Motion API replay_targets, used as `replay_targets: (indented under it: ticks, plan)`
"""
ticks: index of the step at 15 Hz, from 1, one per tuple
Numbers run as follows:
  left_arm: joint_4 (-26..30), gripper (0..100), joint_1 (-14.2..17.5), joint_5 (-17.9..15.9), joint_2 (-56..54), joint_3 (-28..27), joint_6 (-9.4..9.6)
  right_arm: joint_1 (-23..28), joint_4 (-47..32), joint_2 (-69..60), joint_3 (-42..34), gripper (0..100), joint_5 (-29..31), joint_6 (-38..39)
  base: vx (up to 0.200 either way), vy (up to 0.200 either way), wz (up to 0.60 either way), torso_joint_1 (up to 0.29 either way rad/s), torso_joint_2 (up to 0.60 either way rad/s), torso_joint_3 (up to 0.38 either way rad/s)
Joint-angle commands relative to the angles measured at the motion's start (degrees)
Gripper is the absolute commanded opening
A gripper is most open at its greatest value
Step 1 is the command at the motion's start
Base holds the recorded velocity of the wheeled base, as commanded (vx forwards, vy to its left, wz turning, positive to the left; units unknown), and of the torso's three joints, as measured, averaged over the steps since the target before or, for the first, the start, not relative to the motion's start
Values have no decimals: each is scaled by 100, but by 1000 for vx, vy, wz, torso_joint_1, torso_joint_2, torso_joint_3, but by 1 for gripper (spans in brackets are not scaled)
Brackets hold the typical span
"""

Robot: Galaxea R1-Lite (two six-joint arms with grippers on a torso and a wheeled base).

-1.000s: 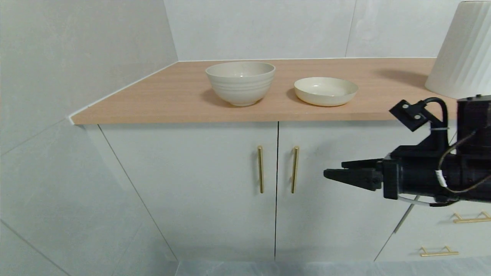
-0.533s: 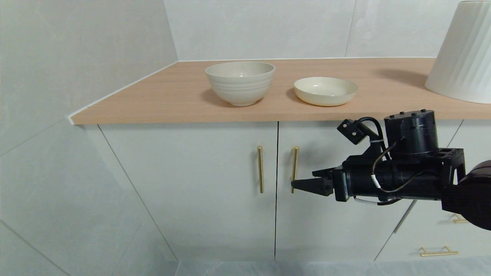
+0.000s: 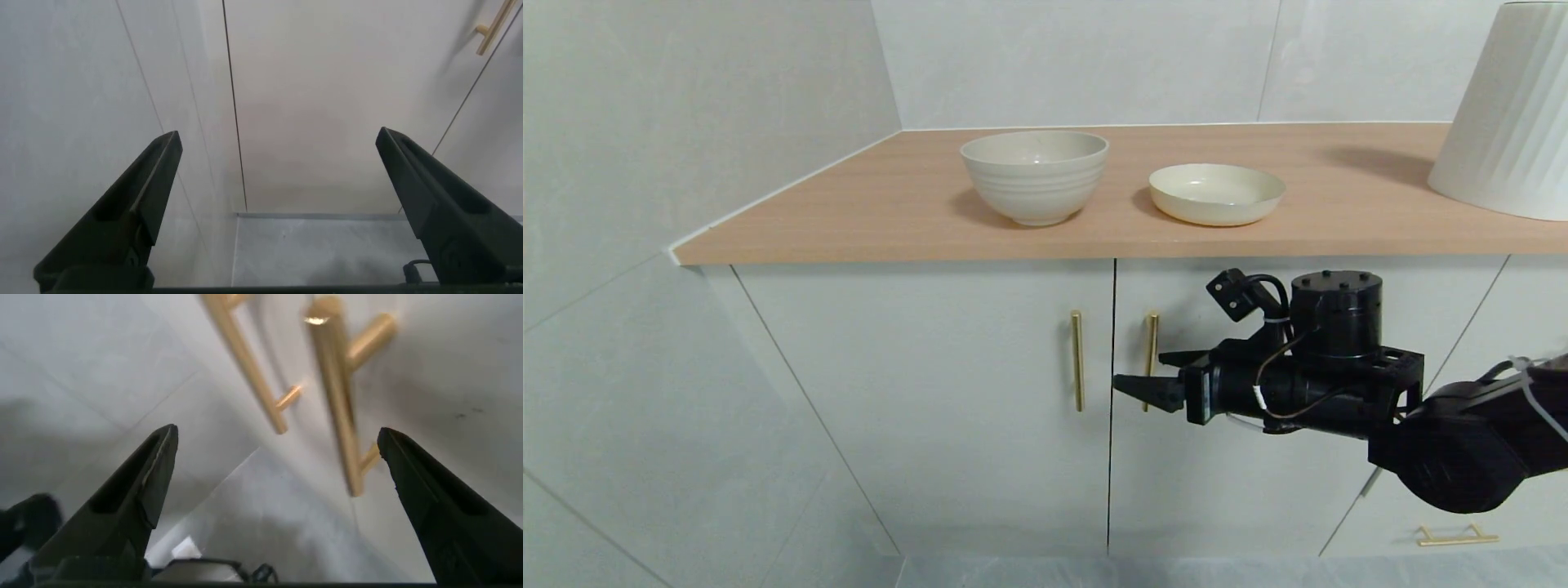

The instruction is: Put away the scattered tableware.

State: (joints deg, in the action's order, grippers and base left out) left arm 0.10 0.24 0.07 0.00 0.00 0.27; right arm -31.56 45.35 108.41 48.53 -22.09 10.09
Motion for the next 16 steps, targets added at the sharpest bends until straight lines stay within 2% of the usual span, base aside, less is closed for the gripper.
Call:
replay_targets:
  ticks: [1,5,12,16]
  plan:
    - [-1,100,2,1,0,0,0,-8,194,312,-10,100,3,89,0,0,0,0,0,0]
    - [-1,100,2,1,0,0,0,-17,791,418,-63,100,3,502,0,0,0,0,0,0]
    - [-1,100,2,1,0,0,0,-316,1090,374,-344,100,-50,704,0,0,0,0,0,0]
    - [-1,100,2,1,0,0,0,-316,1090,13,-819,100,-735,713,0,0,0,0,0,0]
